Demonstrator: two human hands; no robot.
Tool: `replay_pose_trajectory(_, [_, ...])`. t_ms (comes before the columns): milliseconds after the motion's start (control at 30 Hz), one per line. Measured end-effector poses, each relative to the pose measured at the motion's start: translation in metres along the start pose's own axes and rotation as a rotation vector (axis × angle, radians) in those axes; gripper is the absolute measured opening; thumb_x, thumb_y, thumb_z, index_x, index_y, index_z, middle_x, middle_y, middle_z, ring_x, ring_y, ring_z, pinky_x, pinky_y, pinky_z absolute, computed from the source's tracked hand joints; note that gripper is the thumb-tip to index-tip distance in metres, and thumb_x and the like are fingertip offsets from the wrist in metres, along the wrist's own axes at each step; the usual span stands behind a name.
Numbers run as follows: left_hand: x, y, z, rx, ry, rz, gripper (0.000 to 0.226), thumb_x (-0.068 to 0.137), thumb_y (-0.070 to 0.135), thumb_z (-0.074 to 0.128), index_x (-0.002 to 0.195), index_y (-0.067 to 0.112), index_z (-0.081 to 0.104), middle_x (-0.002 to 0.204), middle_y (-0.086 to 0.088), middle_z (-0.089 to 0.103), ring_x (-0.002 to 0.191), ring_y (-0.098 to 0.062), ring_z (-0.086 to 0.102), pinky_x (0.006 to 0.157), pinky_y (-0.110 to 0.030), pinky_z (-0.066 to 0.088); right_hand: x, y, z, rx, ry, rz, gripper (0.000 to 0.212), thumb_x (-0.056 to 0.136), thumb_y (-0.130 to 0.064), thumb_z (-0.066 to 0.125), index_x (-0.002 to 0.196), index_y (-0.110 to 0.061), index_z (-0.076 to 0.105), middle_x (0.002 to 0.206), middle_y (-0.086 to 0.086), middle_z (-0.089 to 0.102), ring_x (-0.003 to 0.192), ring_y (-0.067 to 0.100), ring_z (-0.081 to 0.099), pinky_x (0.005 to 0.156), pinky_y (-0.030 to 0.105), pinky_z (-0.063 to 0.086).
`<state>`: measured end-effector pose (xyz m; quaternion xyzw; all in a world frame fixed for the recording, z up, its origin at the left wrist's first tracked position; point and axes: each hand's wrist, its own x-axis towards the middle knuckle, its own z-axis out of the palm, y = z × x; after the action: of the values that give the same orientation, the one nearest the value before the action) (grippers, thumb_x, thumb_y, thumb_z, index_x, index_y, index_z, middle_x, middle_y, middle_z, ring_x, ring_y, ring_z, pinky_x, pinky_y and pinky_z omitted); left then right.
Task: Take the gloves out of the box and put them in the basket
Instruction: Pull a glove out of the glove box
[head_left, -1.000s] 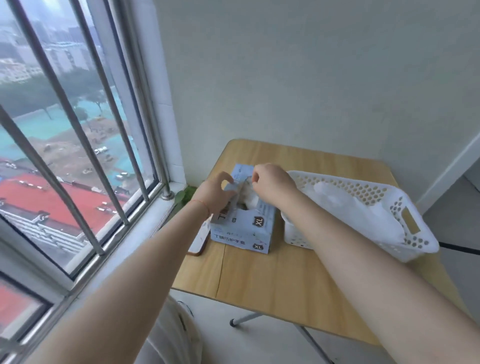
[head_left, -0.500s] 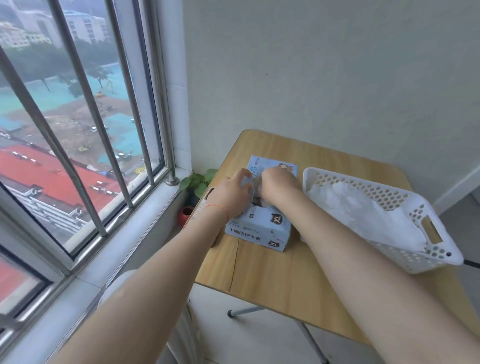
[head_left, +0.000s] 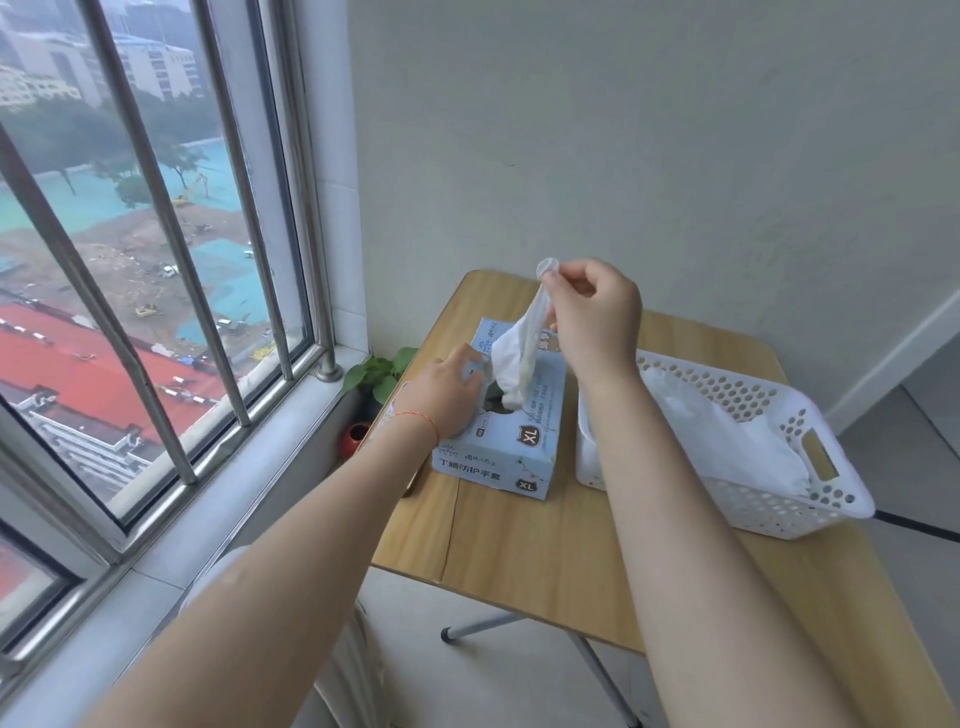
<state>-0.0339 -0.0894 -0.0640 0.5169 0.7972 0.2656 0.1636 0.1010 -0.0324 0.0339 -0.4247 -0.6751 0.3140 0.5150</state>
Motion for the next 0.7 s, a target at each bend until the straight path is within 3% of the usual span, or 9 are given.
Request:
replay_pose_trajectory(67, [0.001,0.001,-0.003,-0.023,-0.020,0.006,0.032,0.100,0.038,0.032,0.129,0.036,0.046,0.105,-0.005,0.052,0.071,-0.019,0.056,0.058,-0.030,0.038,-0.006,0.006,0.000,0.011,-0.032,0.053,0.014,0.086,-0.031,0.066,0.079,-0.018,0.067,0.072,-0.006,0.066,0.074,0.015,0.066,0.073,0.043,0.058])
replay_pose_trajectory(200, [-0.001,0.009,-0.012,-0.194,0.137,0.052,0.033,0.099,0.028,0.039,0.120,0.030,0.064,0.114,0.000,0.048,0.109,-0.022,0.050,0.088,-0.032,0.039,-0.015,0.026,-0.003,-0.068,-0.106,0.179,0.014,0.086,-0.031,0.067,0.084,-0.018,0.064,0.083,-0.005,0.067,0.080,0.017,0.067,0.074,0.045,0.058])
replay_pose_trajectory(267, [-0.008,0.018,-0.017,-0.317,0.180,0.118,0.029,0.093,0.027,0.049,0.115,0.029,0.067,0.116,0.004,0.051,0.113,-0.018,0.049,0.095,-0.033,0.041,-0.018,0.029,-0.005,-0.047,-0.100,0.199,0.014,0.084,-0.030,0.069,0.081,-0.018,0.062,0.082,-0.003,0.068,0.079,0.020,0.067,0.074,0.047,0.058])
replay_pose_trajectory(367, [-0.017,0.034,-0.020,-0.313,0.123,0.221,0.033,0.085,0.035,0.065,0.117,0.026,0.065,0.111,0.007,0.053,0.103,-0.011,0.052,0.086,-0.027,0.043,-0.022,0.021,-0.005,-0.007,-0.089,0.159,0.014,0.083,-0.031,0.070,0.079,-0.020,0.062,0.078,-0.002,0.068,0.076,0.021,0.068,0.074,0.045,0.058])
replay_pose_trajectory(433, [-0.016,0.040,-0.020,-0.291,0.156,0.224,0.014,0.088,0.034,0.067,0.097,0.024,0.065,0.094,0.008,0.055,0.083,-0.006,0.052,0.070,-0.019,0.038,-0.024,0.013,-0.005,0.031,-0.084,0.089,0.012,0.083,-0.031,0.069,0.079,-0.022,0.064,0.076,-0.003,0.069,0.074,0.019,0.068,0.074,0.043,0.058])
replay_pose_trajectory(500, [-0.012,0.044,-0.020,-0.334,0.195,0.186,0.019,0.091,0.029,0.063,0.073,0.022,0.058,0.071,0.010,0.052,0.063,-0.004,0.046,0.056,-0.018,0.032,-0.025,0.008,-0.010,0.075,-0.073,0.048,0.008,0.087,-0.029,0.064,0.085,-0.022,0.067,0.079,-0.006,0.070,0.076,0.015,0.068,0.076,0.040,0.058])
replay_pose_trajectory(633, [-0.004,0.043,-0.023,-0.556,0.203,0.015,0.026,0.089,0.026,0.063,0.078,0.003,0.066,0.064,0.004,0.052,0.060,-0.015,0.043,0.058,-0.026,0.034,-0.029,0.020,-0.019,-0.142,-0.176,0.120,0.026,0.093,-0.014,0.052,0.116,-0.022,0.058,0.101,-0.005,0.065,0.091,0.012,0.062,0.081,0.031,0.052])
replay_pose_trajectory(700, [-0.002,0.048,-0.026,-0.588,0.182,-0.031,0.021,0.090,0.022,0.061,0.074,0.009,0.064,0.064,0.004,0.053,0.063,-0.015,0.046,0.058,-0.024,0.036,-0.036,0.026,-0.016,-0.320,-0.334,0.176,0.035,0.092,-0.013,0.051,0.127,-0.017,0.049,0.109,0.003,0.062,0.094,0.018,0.059,0.075,0.029,0.048])
